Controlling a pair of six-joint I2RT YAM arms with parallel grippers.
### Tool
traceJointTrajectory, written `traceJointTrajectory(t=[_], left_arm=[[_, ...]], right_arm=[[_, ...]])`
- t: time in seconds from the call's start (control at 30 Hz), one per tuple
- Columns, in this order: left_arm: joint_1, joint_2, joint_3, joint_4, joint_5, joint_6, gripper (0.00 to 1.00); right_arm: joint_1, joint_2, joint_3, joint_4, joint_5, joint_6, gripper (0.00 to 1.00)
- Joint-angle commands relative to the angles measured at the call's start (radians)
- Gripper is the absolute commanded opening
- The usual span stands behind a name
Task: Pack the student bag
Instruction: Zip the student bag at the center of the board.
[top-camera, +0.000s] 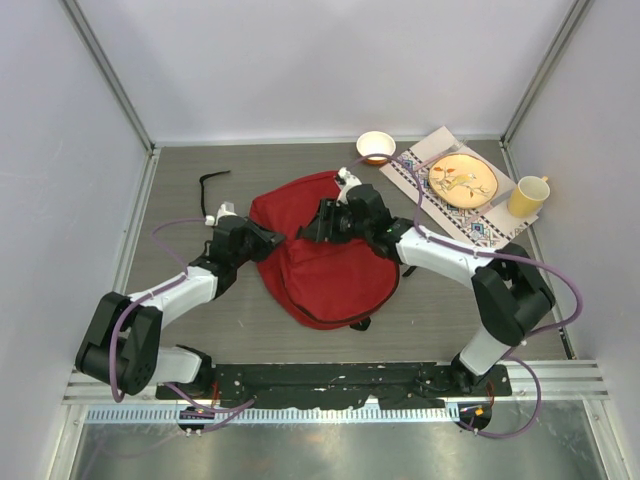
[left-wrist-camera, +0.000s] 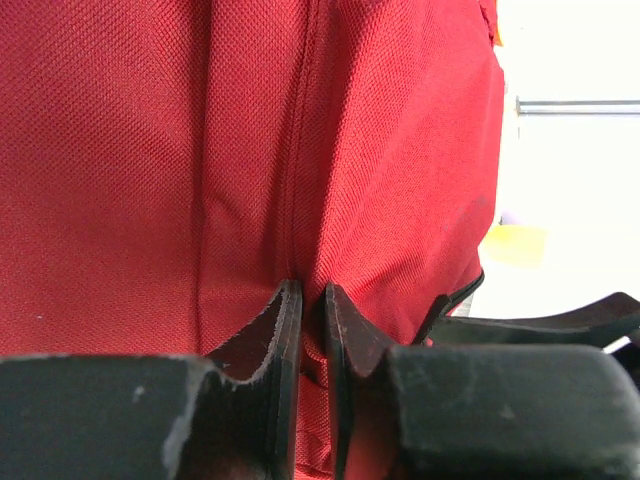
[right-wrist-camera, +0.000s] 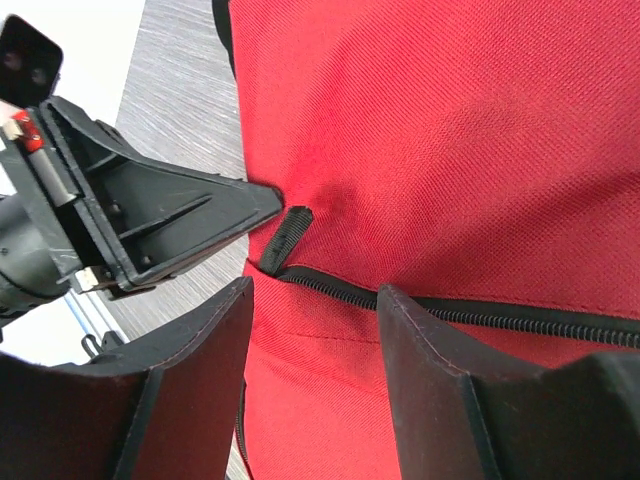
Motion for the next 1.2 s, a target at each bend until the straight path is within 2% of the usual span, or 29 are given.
traceJointTrajectory(t=[0.0,0.3,0.43,0.57,0.7,1.17], left_arm=[[0.008,-0.020,0.001,0.062,0.021,0.010,0.15],[0.008,-0.025,0.007,0.061,0.040,0.015,0.13],[0.008,-0.025,0.015,0.056,0.052,0.021,0.12],[0.008,-0.031,0.016,0.059,0.060,0.018,0.12],[0.006,-0.045,0.018,0.058,0.064,0.020,0.11],[0.008,-0.046,0.032,0.059,0.093,0.036,0.10]], right_arm=[[0.006,0.018,0.045,0.091,-0.051,0.023,0.57],[0.020,0.013,0.066,0.050,0.007,0.006,0.55],[0.026,-0.045,0.034,0.083,0.053,0.006,0.56],[0.025,0.013,0.075,0.039,0.000,0.001,0.56],[0.025,0.067,0.052,0.071,0.003,0.049,0.55],[0.034,0.134,0.121,0.093,-0.027,0.061,0.54]])
